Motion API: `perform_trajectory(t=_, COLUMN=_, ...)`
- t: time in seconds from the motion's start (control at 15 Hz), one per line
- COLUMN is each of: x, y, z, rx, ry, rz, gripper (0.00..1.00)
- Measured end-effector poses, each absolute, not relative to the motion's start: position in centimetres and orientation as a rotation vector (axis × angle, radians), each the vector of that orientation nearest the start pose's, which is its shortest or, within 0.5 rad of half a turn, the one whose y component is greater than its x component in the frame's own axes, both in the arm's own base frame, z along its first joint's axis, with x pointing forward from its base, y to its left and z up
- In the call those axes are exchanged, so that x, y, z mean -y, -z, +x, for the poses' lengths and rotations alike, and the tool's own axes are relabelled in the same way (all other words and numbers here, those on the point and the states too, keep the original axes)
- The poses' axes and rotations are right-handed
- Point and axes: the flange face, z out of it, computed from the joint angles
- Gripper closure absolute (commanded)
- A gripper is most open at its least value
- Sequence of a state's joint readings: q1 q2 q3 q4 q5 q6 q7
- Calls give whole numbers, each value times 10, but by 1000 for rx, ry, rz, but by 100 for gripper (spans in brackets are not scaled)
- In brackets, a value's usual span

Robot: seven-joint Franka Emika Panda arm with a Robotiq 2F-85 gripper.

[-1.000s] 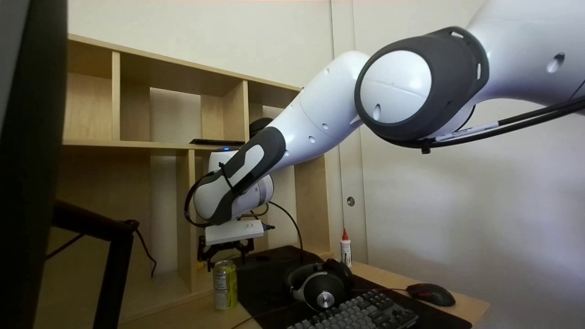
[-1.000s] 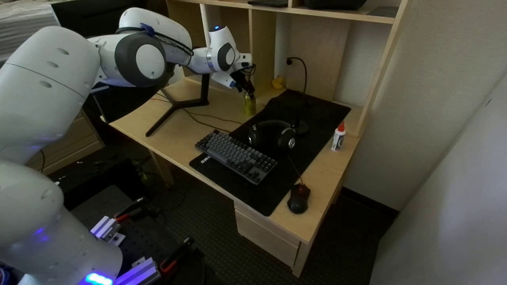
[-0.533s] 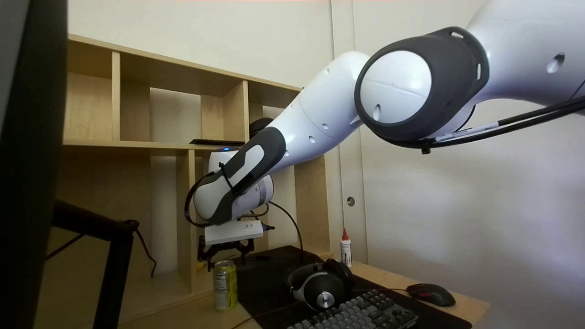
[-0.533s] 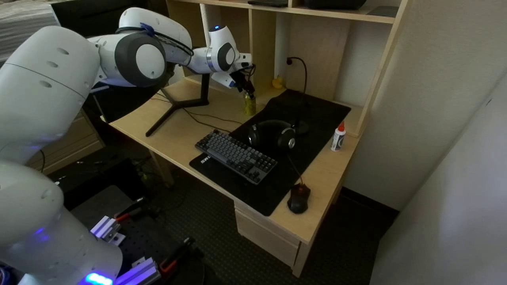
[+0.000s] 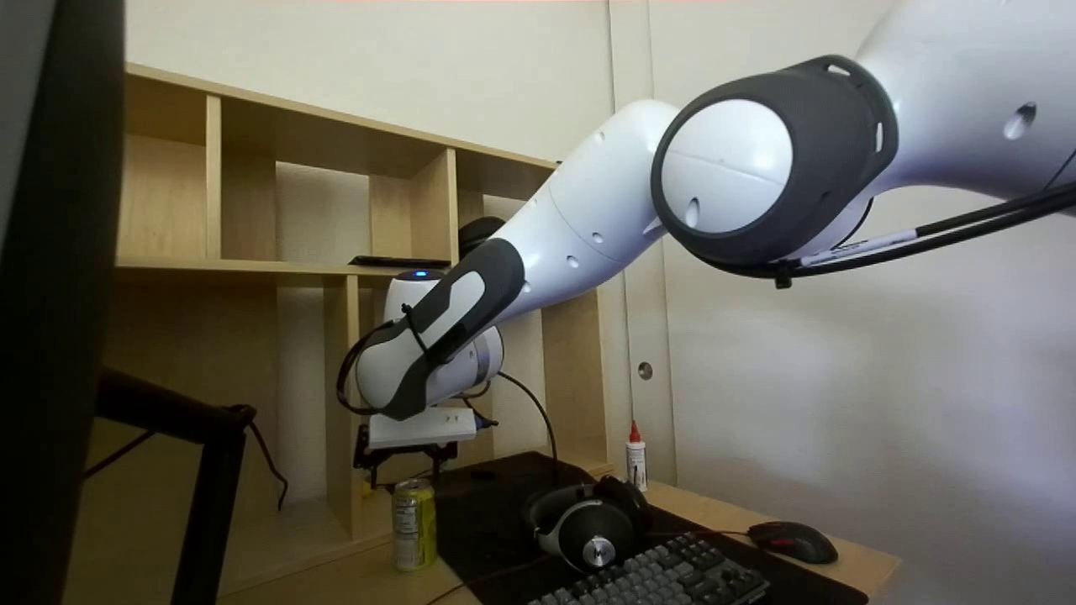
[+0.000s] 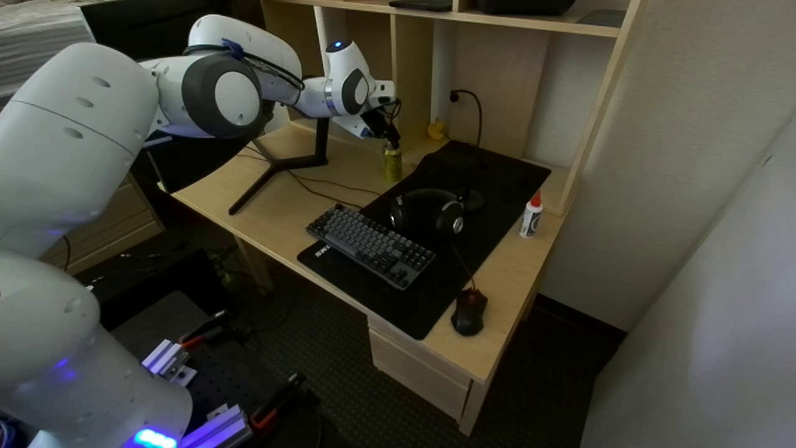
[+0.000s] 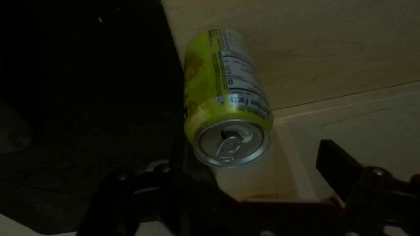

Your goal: Move the soda can to the right and move the bottle to the left side of the mat

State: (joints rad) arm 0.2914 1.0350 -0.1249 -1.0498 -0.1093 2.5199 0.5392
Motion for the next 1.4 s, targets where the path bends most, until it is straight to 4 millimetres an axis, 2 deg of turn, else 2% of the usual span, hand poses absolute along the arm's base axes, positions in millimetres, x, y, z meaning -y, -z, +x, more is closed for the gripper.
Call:
perform_trajectory(t=1.0, x=-175, y=-247, z=792, rx=-446, ry=691, rz=-3056, gripper=0)
perform_trajectory(t=1.33, x=-177, y=-250, z=794, rx=-473, ry=737, rz=-3016, gripper=0)
perform_trajectory(t=1.4, x=-172, y=-253, z=797, rx=-501, ry=748, rz=-3011, gripper=0)
